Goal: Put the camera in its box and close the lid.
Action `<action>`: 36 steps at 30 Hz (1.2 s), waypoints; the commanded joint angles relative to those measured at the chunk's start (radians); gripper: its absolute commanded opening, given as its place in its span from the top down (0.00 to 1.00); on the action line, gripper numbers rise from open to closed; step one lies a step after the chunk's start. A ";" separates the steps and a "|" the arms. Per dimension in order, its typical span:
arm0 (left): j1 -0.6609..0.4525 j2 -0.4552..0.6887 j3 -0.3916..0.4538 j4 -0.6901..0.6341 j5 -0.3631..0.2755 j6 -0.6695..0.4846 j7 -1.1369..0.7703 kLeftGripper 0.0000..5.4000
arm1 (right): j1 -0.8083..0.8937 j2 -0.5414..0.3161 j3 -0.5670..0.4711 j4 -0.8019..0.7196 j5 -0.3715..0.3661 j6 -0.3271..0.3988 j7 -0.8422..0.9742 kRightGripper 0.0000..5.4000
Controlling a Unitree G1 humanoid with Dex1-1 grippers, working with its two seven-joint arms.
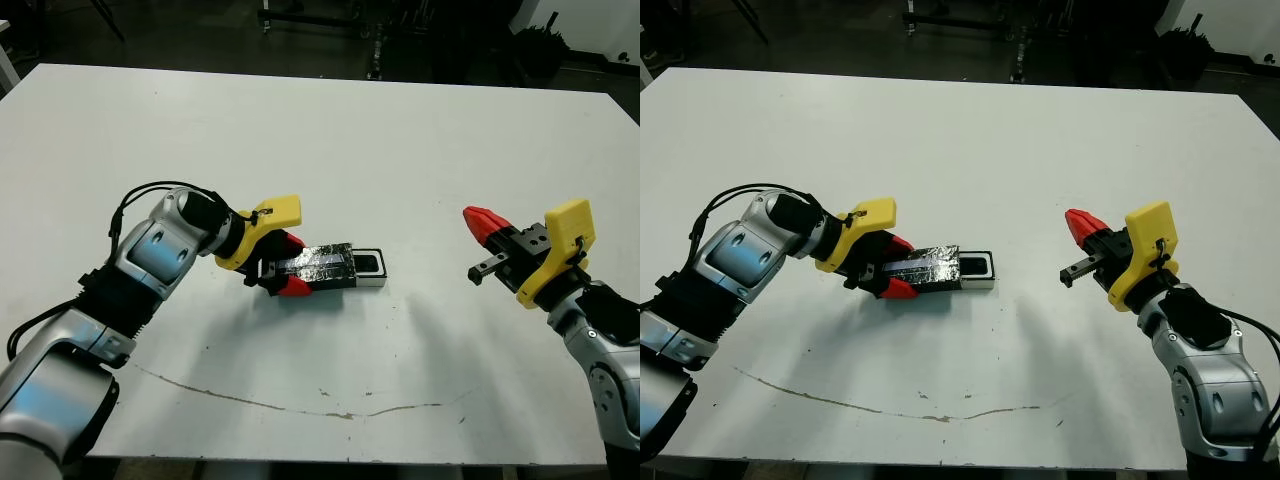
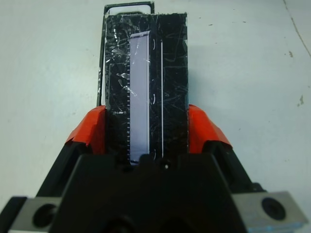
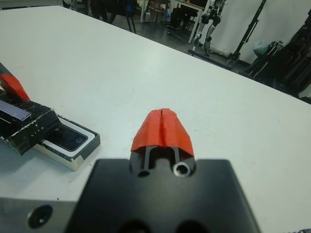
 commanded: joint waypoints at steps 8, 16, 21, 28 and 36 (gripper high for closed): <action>0.029 -0.056 -0.064 0.030 0.110 -0.082 0.121 0.42 | 0.018 -0.010 -0.005 0.001 -0.016 -0.008 0.003 1.00; 0.054 -0.031 -0.046 -0.016 0.113 -0.088 0.146 0.42 | 0.023 -0.006 -0.001 0.007 -0.020 -0.025 0.004 1.00; 0.047 -0.020 -0.026 -0.043 0.099 -0.081 0.139 0.42 | 0.018 -0.002 -0.005 0.016 -0.002 -0.020 0.014 1.00; 0.023 -0.042 0.004 0.049 0.068 -0.083 0.130 0.42 | 0.019 -0.005 -0.003 0.015 -0.008 -0.021 0.011 1.00; -0.007 -0.075 0.015 0.194 0.070 -0.099 0.136 0.42 | 0.022 -0.004 -0.007 0.015 -0.005 -0.021 0.015 1.00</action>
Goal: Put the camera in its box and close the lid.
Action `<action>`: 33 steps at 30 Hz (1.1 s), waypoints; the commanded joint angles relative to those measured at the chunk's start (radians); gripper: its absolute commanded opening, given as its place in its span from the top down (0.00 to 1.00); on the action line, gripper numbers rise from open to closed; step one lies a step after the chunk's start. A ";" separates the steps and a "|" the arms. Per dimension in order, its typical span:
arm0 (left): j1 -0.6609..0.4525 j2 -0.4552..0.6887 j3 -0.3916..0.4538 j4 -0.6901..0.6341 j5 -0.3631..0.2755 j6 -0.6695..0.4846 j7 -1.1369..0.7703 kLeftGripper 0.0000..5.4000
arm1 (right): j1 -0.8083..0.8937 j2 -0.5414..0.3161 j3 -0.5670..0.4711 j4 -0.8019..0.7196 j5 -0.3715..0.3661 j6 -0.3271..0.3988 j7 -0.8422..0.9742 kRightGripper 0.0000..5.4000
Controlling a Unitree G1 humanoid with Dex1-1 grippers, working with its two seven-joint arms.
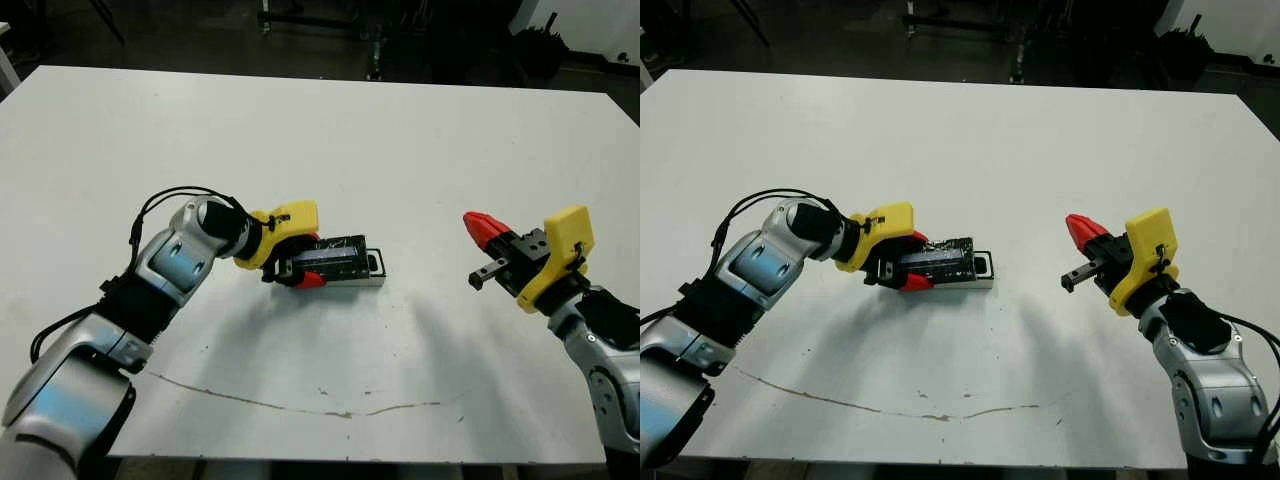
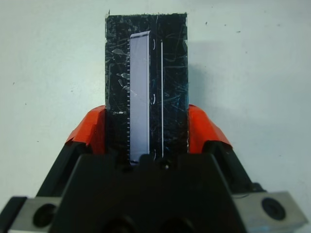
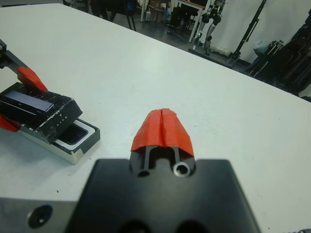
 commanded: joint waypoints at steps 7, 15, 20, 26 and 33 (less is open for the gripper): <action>-0.048 -0.026 -0.004 0.195 0.053 -0.025 0.034 0.42 | 0.007 -0.008 -0.006 0.004 0.002 -0.014 0.009 1.00; -0.088 -0.040 -0.037 0.266 0.092 -0.085 0.031 0.42 | 0.008 -0.012 0.001 -0.008 -0.013 -0.007 0.001 1.00; -0.099 -0.058 -0.048 0.304 0.091 -0.093 -0.002 0.42 | 0.008 -0.007 -0.005 0.001 -0.004 -0.012 0.012 1.00; -0.120 -0.120 -0.053 0.367 0.070 -0.018 -0.044 0.42 | 0.007 -0.009 -0.009 0.004 -0.001 -0.013 0.014 1.00; -0.136 -0.212 -0.061 0.432 0.062 0.000 -0.082 0.42 | 0.006 -0.010 -0.018 -0.008 0.008 0.011 0.009 1.00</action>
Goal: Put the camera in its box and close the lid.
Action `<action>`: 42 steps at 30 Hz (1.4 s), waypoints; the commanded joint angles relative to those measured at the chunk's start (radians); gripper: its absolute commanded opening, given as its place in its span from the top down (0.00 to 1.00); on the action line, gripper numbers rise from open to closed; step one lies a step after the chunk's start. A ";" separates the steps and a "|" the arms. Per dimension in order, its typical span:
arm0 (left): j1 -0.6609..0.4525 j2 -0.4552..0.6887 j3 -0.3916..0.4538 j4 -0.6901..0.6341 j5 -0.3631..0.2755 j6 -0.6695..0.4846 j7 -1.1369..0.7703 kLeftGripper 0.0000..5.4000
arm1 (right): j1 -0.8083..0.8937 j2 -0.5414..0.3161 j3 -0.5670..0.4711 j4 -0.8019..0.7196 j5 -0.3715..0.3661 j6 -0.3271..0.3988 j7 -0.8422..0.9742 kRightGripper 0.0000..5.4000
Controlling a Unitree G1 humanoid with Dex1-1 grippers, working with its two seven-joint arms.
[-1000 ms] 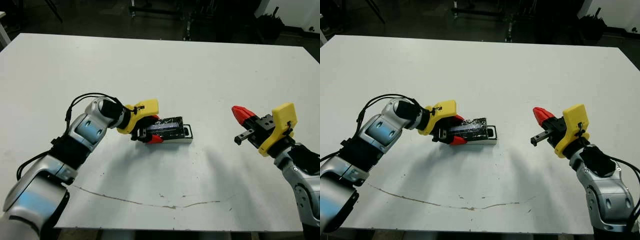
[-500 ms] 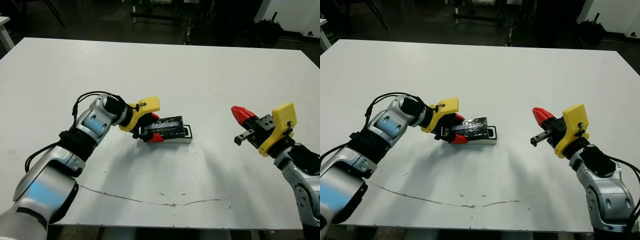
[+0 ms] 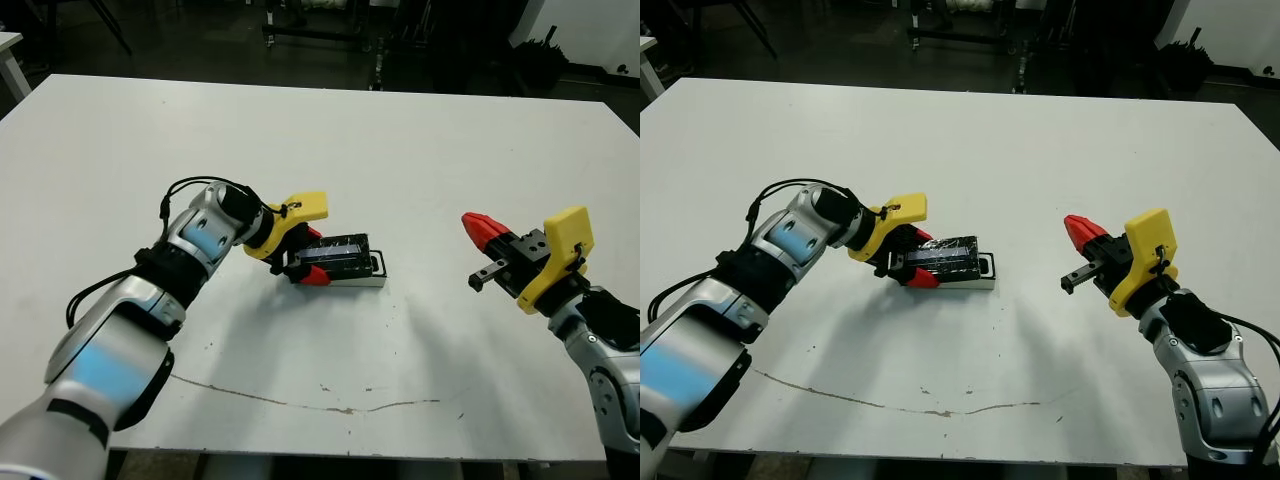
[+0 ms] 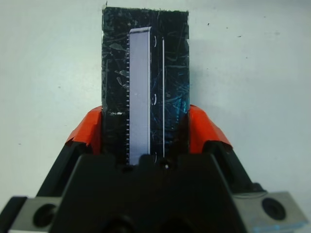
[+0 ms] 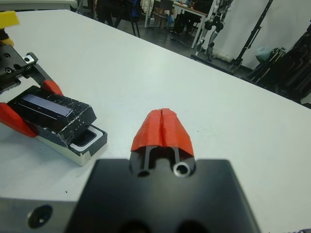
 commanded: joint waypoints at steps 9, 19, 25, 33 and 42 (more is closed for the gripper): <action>0.061 -0.181 0.028 0.076 0.040 0.171 0.154 0.37 | 0.008 -0.012 -0.042 -0.059 0.038 0.066 -0.019 1.00; 0.085 -0.242 -0.004 0.113 0.087 0.053 0.210 0.12 | 0.023 -0.027 -0.064 -0.113 0.058 0.092 -0.018 1.00; 0.086 -0.252 -0.044 0.118 0.125 -0.043 0.203 0.00 | 0.034 -0.024 -0.072 -0.129 0.068 0.090 -0.020 1.00; 0.075 -0.247 -0.109 0.132 0.192 -0.220 0.236 0.00 | 0.042 -0.026 -0.072 -0.141 0.066 0.078 -0.019 1.00; 0.045 -0.231 -0.088 0.145 0.167 -0.243 0.206 0.00 | 0.048 -0.019 -0.071 -0.143 0.074 0.073 -0.022 1.00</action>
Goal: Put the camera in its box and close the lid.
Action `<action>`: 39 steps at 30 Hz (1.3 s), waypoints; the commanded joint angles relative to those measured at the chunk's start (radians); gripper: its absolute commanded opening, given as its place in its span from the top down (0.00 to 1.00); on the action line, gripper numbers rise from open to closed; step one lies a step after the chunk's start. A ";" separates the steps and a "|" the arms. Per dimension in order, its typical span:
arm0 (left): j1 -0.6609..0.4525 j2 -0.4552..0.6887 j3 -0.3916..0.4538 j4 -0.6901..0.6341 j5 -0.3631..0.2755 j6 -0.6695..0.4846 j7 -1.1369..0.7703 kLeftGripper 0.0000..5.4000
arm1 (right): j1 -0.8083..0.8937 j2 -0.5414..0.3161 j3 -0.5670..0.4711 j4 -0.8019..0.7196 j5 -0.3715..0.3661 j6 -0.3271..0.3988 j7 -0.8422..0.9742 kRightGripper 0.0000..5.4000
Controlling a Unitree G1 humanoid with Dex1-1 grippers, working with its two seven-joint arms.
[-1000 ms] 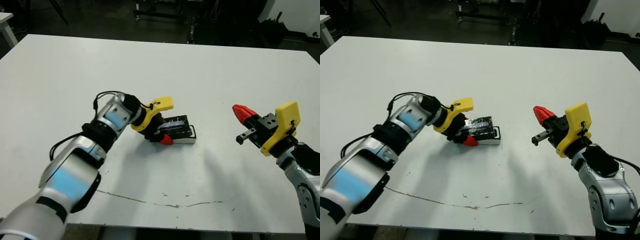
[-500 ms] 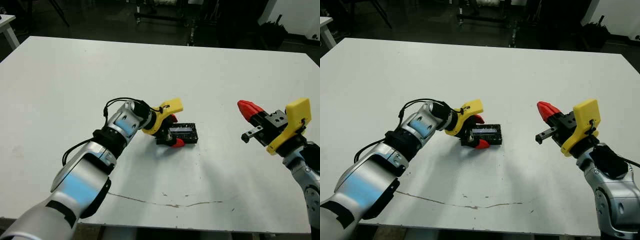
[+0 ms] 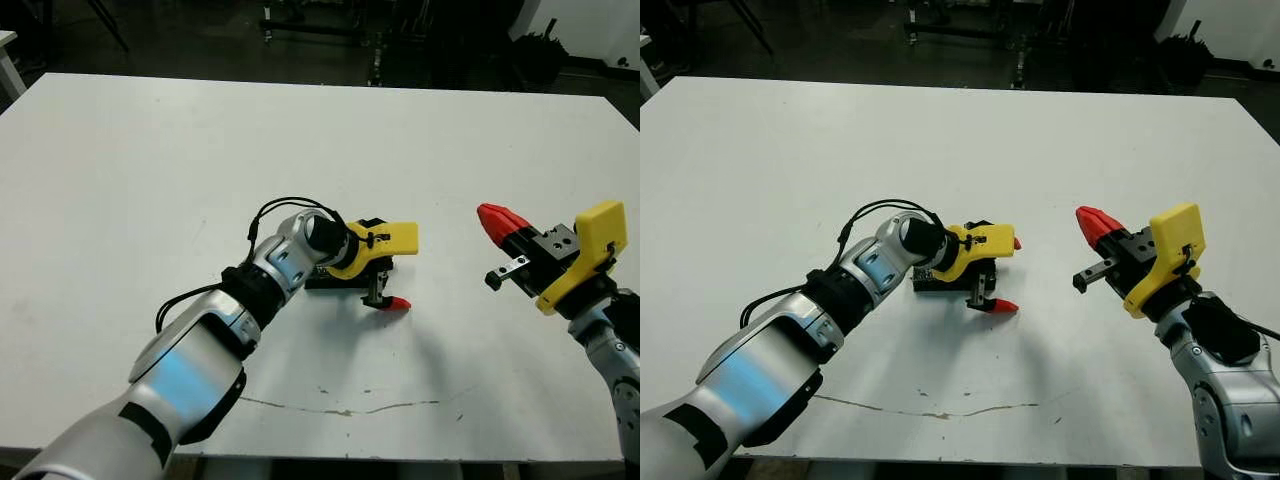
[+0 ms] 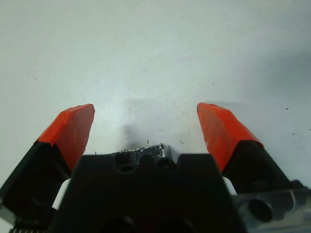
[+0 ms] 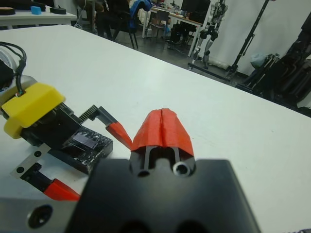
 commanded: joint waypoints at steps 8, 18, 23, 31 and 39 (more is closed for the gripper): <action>0.042 0.083 0.021 -0.036 0.013 0.055 -0.099 0.00 | 0.008 -0.008 0.006 -0.001 -0.008 0.000 -0.010 1.00; 0.037 0.156 0.187 -0.104 -0.120 0.125 -0.155 0.00 | 0.006 0.001 0.010 -0.001 -0.001 -0.009 -0.021 1.00; 0.066 0.214 0.308 -0.186 -0.257 0.231 -0.225 0.00 | 0.006 -0.003 0.014 -0.010 -0.007 0.011 -0.034 1.00; 0.112 0.258 0.411 -0.334 -0.391 0.370 -0.214 0.00 | 0.003 -0.012 0.026 -0.001 -0.012 0.008 -0.032 1.00; 0.174 0.257 0.520 -0.531 -0.548 0.611 -0.094 0.00 | -0.001 -0.016 0.025 -0.005 -0.021 0.017 -0.036 1.00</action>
